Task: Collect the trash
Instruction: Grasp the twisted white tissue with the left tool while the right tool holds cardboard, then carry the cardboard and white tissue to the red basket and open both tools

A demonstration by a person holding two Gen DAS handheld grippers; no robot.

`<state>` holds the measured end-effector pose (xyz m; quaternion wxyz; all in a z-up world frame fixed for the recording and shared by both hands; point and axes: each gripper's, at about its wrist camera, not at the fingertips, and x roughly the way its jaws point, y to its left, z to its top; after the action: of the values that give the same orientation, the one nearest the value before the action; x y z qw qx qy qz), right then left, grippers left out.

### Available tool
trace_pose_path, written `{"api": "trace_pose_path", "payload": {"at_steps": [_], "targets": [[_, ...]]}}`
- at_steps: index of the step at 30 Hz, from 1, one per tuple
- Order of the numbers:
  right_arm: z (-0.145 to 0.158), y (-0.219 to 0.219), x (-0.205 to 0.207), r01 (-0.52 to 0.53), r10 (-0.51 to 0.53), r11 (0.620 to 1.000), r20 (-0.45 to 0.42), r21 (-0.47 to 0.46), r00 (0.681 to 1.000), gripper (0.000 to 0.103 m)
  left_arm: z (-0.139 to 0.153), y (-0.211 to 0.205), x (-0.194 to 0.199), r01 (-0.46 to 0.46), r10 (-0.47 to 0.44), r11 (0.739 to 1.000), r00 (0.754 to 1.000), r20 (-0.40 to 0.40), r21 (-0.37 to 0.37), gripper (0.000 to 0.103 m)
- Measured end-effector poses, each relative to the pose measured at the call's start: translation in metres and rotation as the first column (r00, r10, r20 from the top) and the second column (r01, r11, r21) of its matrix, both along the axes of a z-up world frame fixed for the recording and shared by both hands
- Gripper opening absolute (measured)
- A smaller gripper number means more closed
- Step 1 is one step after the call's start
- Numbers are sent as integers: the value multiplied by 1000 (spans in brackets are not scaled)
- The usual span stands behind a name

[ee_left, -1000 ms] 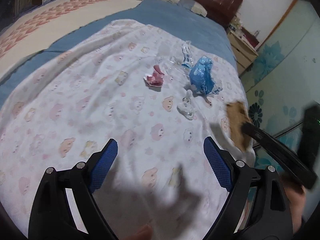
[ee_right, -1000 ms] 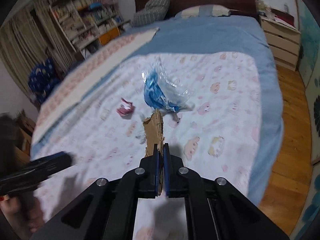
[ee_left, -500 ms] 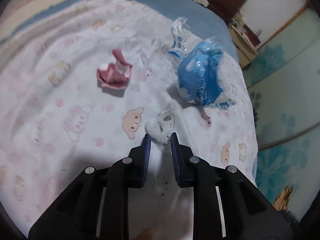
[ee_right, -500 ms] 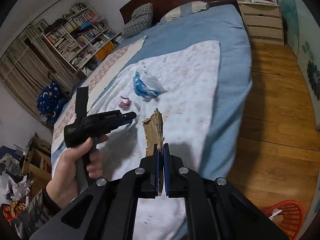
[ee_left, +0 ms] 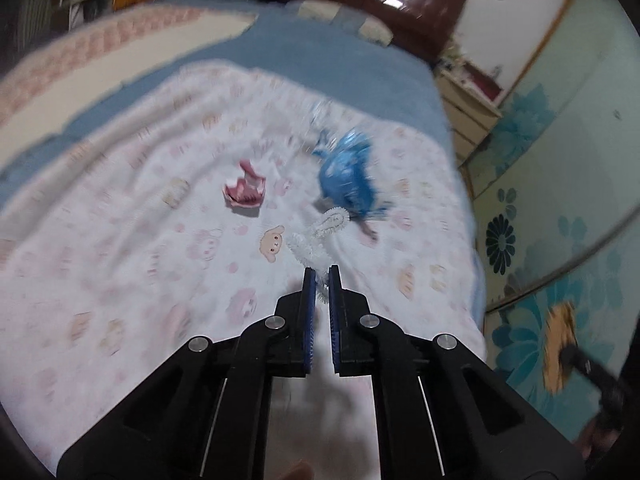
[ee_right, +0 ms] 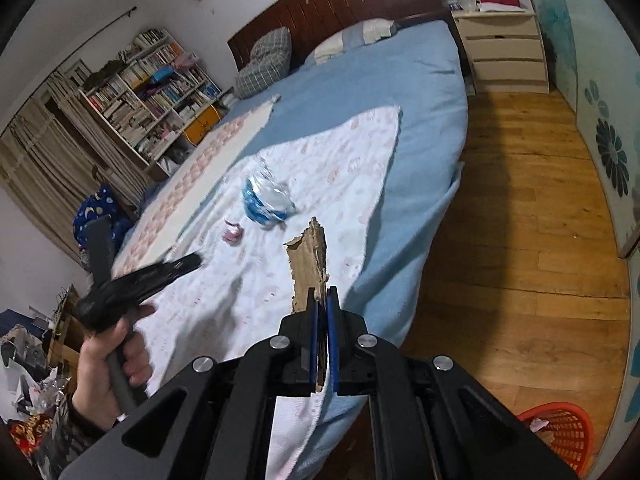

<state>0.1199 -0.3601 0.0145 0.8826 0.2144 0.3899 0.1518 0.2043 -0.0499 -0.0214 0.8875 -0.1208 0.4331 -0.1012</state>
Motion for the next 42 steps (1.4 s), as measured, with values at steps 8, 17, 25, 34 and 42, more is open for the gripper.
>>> {"api": "trace_pose_path", "payload": {"at_steps": [8,17,25,34,42], "targets": [[34,4,-60,-21,20,1000,77,8,997,6,60,0,-111,42,-42,999,987,153,3,7],[65,-35,-187,79,-67,995,174,-62,983,6,36,-72,-206,237,-239,971,968,76,30,7],[57,-125,-257,307,-288,942,150,-132,946,6,9,-197,-214,482,-485,873,874,32,73,7],[-28,-211,-235,331,-351,926,-88,-182,932,6,-66,-333,-210,710,-703,690,704,-99,141,7],[-140,-233,-218,301,-359,926,-287,-227,888,6,-146,-367,-212,763,-710,623,644,-283,171,7]]}}
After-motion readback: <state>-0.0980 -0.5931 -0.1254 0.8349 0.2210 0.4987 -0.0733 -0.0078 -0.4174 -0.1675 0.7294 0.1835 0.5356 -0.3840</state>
